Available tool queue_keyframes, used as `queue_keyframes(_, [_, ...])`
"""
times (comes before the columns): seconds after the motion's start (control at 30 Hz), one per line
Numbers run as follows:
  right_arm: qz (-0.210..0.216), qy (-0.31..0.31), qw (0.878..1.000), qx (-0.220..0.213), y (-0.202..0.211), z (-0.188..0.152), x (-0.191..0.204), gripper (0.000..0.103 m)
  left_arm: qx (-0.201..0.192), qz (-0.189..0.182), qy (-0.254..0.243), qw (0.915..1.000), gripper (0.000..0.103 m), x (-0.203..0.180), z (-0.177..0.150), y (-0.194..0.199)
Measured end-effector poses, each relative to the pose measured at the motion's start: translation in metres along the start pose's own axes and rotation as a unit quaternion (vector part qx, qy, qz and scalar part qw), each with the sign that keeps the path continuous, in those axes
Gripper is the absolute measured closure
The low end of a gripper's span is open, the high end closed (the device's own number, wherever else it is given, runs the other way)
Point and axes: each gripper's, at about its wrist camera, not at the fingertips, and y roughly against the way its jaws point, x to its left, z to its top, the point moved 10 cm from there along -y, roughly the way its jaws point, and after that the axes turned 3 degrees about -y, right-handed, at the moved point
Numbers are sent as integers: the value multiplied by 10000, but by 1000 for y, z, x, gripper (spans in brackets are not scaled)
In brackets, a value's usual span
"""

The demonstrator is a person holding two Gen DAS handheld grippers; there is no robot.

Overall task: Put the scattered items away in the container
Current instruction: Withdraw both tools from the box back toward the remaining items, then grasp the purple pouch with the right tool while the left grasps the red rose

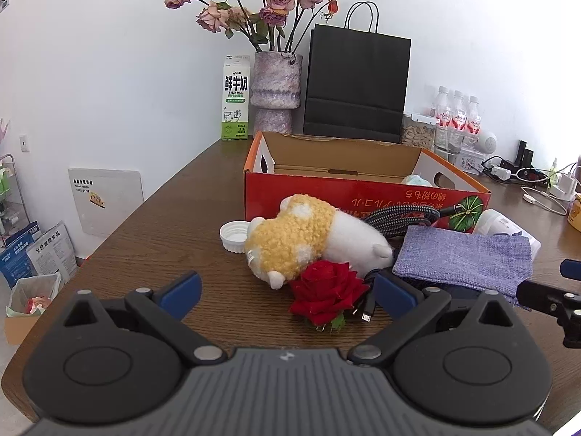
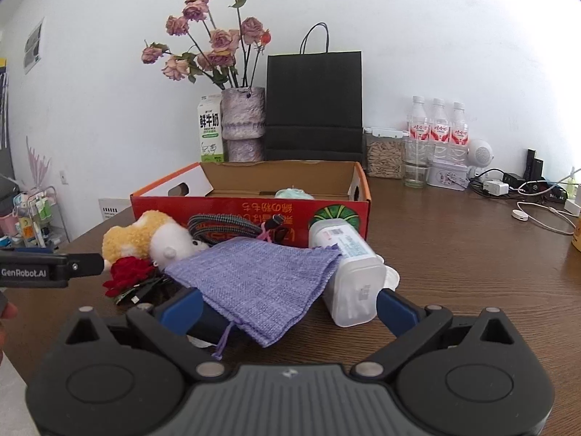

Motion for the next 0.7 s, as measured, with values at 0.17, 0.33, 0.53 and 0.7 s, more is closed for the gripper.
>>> queue_keyframes(0.17, [27, 316, 9995, -37, -10, 4, 14, 6, 39, 10, -13, 10000, 0, 0, -2, -3])
queue_keyframes(0.33, [159, 222, 9994, 219, -26, 2, 19, 14, 66, 2, -14, 10000, 0, 1, -4, -5])
queue_keyframes(0.53, [309, 264, 9990, 182, -23, 1, 25, 46, 116, -5, -6, 9999, 0, 3, -6, -9])
queue_keyframes(0.7, [463, 258, 9982, 271, -23, -1, 28, 80, 169, -37, -6, 9999, 0, 1, -8, -12])
